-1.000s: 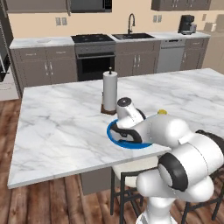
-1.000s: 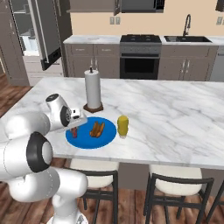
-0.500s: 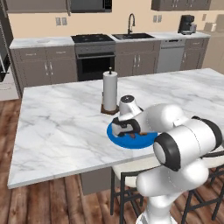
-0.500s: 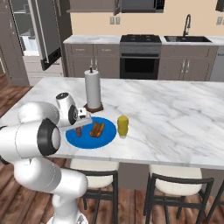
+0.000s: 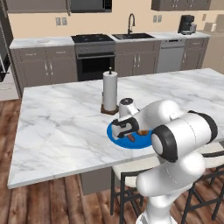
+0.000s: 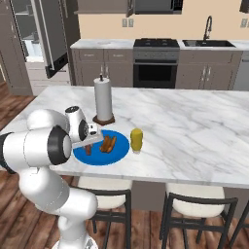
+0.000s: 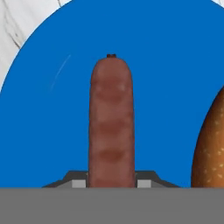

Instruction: Move the hot dog bun to the plate on the dining table and place the condiment next to that plate. Then navigate to the fridge and take the sausage and place it on the plate as well.

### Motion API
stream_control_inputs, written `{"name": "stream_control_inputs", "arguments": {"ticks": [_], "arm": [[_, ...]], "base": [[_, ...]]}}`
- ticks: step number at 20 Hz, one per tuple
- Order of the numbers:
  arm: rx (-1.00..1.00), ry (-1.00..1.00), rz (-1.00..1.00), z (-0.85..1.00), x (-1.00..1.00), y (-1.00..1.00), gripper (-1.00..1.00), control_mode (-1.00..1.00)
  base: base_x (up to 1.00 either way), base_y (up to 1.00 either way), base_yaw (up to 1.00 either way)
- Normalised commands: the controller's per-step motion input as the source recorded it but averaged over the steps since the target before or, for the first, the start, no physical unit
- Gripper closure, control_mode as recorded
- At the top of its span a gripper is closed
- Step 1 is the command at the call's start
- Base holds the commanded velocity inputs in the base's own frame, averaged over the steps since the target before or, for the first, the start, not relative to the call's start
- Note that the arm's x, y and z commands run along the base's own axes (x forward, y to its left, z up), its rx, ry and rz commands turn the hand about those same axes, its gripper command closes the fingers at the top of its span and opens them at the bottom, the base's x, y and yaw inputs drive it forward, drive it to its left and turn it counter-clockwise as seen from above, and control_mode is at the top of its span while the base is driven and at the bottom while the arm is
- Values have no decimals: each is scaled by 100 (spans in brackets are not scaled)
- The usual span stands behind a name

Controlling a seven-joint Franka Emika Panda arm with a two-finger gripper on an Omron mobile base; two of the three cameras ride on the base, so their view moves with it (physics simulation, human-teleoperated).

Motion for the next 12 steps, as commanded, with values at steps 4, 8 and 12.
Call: {"name": "stream_control_inputs", "arguments": {"ticks": [4, 8, 12], "arm": [[0, 3, 0, -16, 7, 0, -100, -100], [0, 1, 0, -2, 25, 0, -100, -100], [0, 0, 0, 0, 31, 0, -100, -100]], "base": [[0, 0, 0], [0, 0, 0], [0, 0, 0]]}}
